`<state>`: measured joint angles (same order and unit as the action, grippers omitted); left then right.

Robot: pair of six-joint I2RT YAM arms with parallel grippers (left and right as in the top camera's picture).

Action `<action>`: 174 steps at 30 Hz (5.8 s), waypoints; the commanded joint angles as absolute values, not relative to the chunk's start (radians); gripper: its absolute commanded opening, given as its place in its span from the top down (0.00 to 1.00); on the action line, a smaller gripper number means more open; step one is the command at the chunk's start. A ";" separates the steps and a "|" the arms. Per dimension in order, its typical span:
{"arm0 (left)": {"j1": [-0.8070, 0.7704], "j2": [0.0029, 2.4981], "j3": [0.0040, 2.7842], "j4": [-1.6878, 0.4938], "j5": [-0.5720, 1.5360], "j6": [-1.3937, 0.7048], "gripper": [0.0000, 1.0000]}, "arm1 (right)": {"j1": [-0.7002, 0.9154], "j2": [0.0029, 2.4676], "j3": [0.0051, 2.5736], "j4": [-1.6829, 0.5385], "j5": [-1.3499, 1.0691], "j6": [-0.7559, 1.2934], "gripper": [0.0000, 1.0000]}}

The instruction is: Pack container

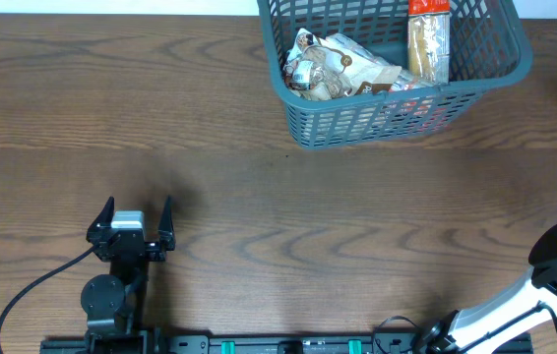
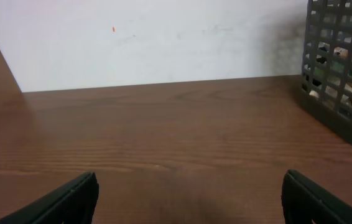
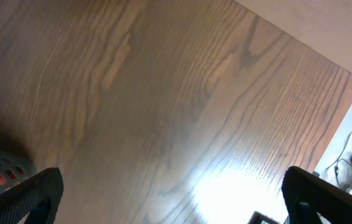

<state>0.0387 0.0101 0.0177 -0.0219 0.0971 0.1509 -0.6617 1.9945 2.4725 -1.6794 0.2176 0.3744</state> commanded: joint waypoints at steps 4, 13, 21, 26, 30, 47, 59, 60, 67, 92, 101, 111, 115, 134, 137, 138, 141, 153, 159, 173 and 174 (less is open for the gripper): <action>0.045 0.004 0.004 -0.062 0.109 0.149 0.17 | -0.667 1.996 2.472 -1.680 0.228 0.381 0.01; 0.044 0.004 0.004 -0.062 0.109 0.149 0.17 | -0.660 1.990 2.472 -1.535 0.228 0.381 0.01; 0.045 0.004 0.004 -0.062 0.109 0.149 0.17 | -0.571 1.907 2.471 -1.224 0.228 0.358 0.01; 0.044 0.004 0.004 -0.062 0.109 0.149 0.17 | -0.480 1.819 2.416 -1.041 0.229 0.357 0.01; 0.045 0.004 0.004 -0.062 0.109 0.149 0.17 | -0.376 1.695 2.211 -0.751 0.228 0.286 0.01; 0.044 0.004 0.004 -0.062 0.109 0.149 0.17 | -0.131 1.109 1.360 -0.193 0.224 0.146 0.01; 0.045 0.004 0.004 -0.062 0.109 0.149 0.17 | -0.125 0.708 0.809 0.257 0.201 0.190 0.01; 0.045 0.004 0.004 -0.062 0.109 0.149 0.17 | -0.121 0.679 0.769 0.281 0.201 0.189 0.01; 0.044 0.004 0.004 -0.062 0.109 0.149 0.17 | -0.061 0.512 0.557 0.412 0.205 0.186 0.01; 0.045 0.004 0.004 -0.062 0.109 0.149 0.17 | -0.005 0.167 0.156 0.641 0.191 0.186 0.01; 0.044 0.004 0.004 -0.062 0.109 0.149 0.17 | -0.005 0.094 0.106 0.673 0.191 0.186 0.01; 0.044 0.004 0.004 -0.062 0.109 0.149 0.17 | -0.005 0.016 0.048 0.673 0.191 0.186 0.01; 0.045 0.004 0.004 -0.062 0.109 0.149 0.17 | -0.005 0.015 0.041 0.673 0.191 0.168 0.01; 0.045 0.004 0.004 -0.062 0.109 0.149 0.17 | -0.006 0.005 0.006 0.615 0.044 -0.039 0.01; 0.045 0.004 0.004 -0.062 0.109 0.149 0.17 | -0.006 0.005 0.006 0.555 0.043 -0.038 0.01; 0.044 0.004 0.004 -0.062 0.109 0.149 0.17 | -0.006 0.005 0.006 0.527 0.039 -0.038 0.01; 0.045 0.004 0.004 -0.062 0.109 0.149 0.17 | -0.006 0.005 0.006 0.453 0.039 -0.038 0.01; 0.044 0.004 0.004 -0.062 0.109 0.149 0.17 | -0.006 0.005 0.006 0.170 0.002 -0.038 0.01; 0.044 0.004 0.004 -0.062 0.109 0.149 0.17 | -0.006 0.005 0.006 0.023 -0.035 -0.025 0.01; 0.044 0.004 0.004 -0.062 0.109 0.149 0.17 | -0.006 0.005 0.006 -0.075 -0.015 -0.017 0.01; 0.044 0.004 0.004 -0.062 0.109 0.149 0.17 | -0.006 0.005 0.006 -0.075 -0.015 -0.016 0.01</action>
<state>0.0387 0.0101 0.0193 -0.0250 0.0975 0.1509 -0.0227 0.0120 0.0071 -0.0677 -0.0189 -0.0185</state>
